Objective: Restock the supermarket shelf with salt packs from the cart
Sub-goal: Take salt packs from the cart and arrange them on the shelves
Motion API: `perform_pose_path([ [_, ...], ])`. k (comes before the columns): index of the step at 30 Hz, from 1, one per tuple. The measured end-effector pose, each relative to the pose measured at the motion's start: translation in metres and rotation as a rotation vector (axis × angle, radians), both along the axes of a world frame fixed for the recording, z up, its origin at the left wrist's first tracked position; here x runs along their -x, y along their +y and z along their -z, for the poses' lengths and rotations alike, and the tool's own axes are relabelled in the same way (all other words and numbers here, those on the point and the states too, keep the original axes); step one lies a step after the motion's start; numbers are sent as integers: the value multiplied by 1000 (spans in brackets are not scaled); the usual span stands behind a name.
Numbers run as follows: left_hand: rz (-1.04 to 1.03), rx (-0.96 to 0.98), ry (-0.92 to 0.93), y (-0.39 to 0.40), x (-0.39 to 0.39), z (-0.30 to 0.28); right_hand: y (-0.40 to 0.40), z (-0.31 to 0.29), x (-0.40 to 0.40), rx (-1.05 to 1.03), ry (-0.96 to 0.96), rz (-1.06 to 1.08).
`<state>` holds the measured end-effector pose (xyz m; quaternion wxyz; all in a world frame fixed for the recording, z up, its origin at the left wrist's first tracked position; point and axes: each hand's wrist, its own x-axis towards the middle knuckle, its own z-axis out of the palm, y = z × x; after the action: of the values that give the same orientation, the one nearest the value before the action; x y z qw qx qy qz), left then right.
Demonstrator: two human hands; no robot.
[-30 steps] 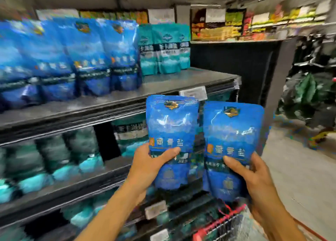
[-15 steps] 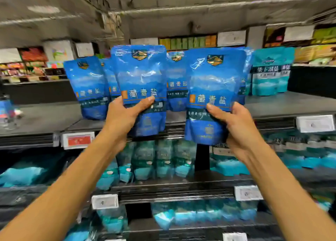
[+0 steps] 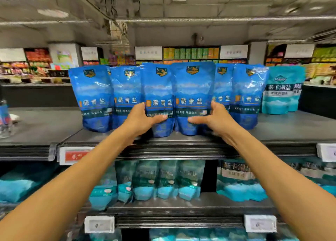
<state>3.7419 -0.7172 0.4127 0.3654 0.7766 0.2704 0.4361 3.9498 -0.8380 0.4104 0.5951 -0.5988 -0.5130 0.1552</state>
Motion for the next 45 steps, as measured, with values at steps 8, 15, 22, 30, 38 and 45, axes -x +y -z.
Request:
perform_pose_path([
  [8, -407, -376, 614, 0, 16, -15, 3, -2, -6, 122, -419, 316],
  [15, -650, -649, 751, -5, 17, -12, -4, 1, -3, 175, -527, 427],
  [22, -664, -713, 530, -29, 25, 11, -25, 11, -3, 161, -523, 404],
  [30, -173, -376, -294, -111, -10, 69, -112, 44, -5, -327, -294, 385],
  [38, 248, 28, -250, -206, -116, 155, -230, 124, -59, -294, -4, 328],
  [45, 576, 308, 1, -301, -218, 233, -351, 211, -98, -214, 180, 615],
])
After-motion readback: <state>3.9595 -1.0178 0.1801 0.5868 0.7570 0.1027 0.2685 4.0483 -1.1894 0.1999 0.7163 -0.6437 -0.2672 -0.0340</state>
